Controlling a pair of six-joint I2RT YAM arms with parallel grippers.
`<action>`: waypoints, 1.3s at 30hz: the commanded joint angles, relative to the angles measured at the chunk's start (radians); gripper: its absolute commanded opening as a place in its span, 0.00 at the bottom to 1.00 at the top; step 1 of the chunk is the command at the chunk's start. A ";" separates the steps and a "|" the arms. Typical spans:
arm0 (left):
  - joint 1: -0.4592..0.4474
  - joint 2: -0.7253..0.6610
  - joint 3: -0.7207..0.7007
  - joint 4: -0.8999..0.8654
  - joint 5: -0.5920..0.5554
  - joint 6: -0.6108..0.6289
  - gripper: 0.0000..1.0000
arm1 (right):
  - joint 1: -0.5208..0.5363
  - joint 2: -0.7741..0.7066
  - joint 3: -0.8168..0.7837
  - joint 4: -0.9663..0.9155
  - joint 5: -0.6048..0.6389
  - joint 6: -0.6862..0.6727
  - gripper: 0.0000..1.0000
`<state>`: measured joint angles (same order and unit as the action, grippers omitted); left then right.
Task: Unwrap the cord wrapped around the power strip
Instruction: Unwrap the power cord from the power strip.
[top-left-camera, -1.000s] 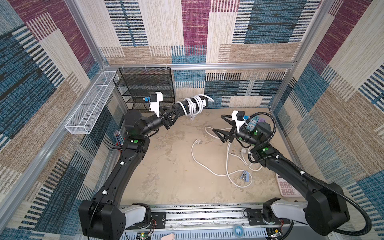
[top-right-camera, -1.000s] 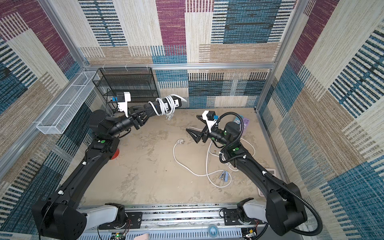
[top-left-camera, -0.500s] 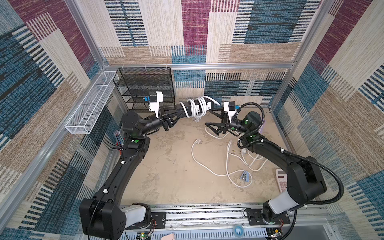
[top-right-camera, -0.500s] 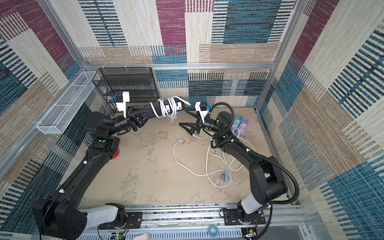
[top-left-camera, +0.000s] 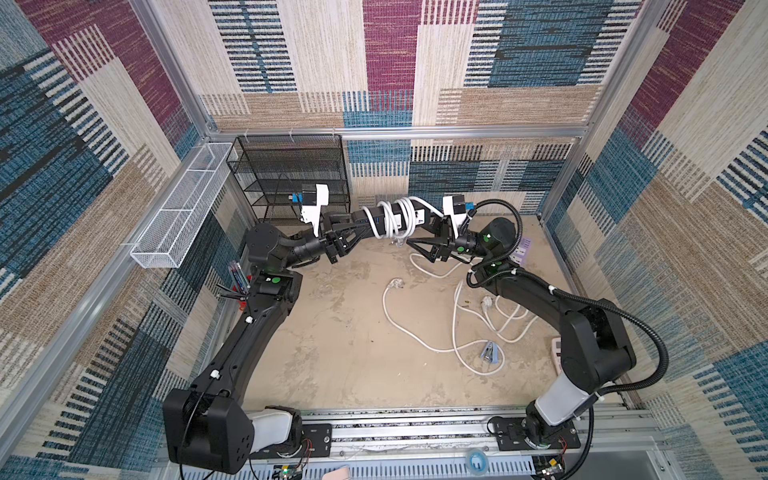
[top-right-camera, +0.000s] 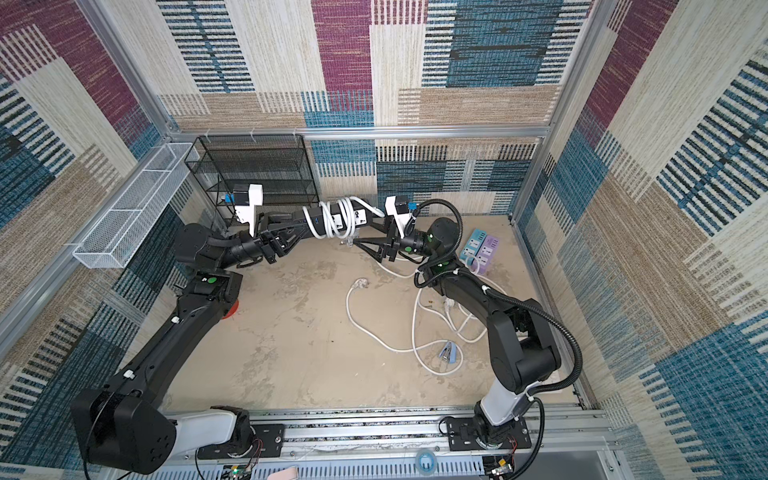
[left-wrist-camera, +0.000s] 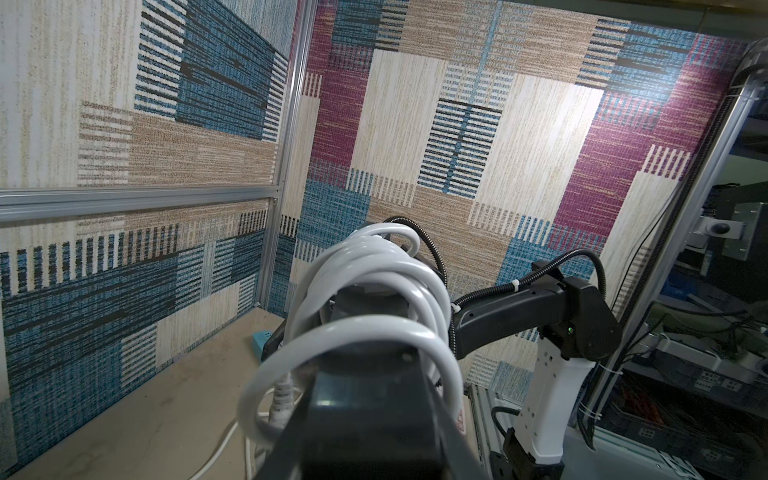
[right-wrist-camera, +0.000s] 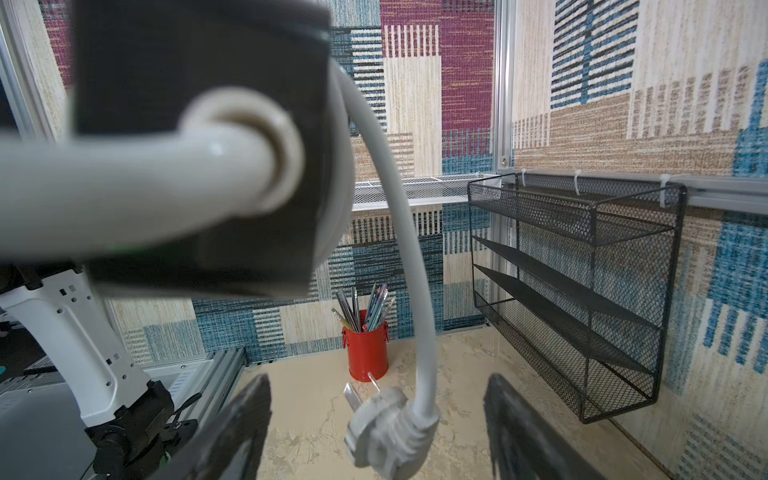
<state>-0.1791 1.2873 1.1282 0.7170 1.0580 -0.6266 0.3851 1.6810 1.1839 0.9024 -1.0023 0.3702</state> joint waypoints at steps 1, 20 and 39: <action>0.000 0.000 0.001 0.111 0.013 -0.048 0.00 | 0.003 0.019 0.018 0.057 -0.013 0.049 0.77; -0.002 0.005 -0.015 0.131 0.035 -0.053 0.00 | 0.005 0.030 0.054 0.017 0.015 0.037 0.00; -0.014 -0.009 -0.015 -0.142 -0.017 0.136 0.00 | -0.097 -0.153 0.307 -0.615 0.157 -0.416 0.00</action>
<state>-0.1947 1.2900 1.1034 0.6361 1.0748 -0.5739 0.2886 1.5776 1.5101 0.4290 -0.9272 0.0887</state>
